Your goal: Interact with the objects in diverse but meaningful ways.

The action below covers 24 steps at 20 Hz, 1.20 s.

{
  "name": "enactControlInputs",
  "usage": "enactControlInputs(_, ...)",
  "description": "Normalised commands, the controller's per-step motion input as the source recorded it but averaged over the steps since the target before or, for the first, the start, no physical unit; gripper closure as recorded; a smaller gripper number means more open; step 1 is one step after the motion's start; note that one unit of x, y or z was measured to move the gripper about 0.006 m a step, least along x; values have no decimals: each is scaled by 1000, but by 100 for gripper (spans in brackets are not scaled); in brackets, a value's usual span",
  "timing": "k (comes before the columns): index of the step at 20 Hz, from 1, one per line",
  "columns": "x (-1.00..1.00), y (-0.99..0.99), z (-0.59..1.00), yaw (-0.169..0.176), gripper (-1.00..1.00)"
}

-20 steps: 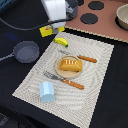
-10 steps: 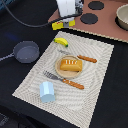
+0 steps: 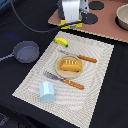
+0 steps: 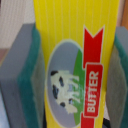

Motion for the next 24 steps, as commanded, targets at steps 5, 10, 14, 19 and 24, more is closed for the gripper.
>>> enactControlInputs(5, 630, 414, -44, -86, 100)
enactControlInputs(10, 462, 319, -158, -61, 100)
enactControlInputs(14, 289, 61, -260, -18, 100)
enactControlInputs(19, 285, 16, -263, 0, 100)
enactControlInputs(24, 420, 183, -176, 0, 100)
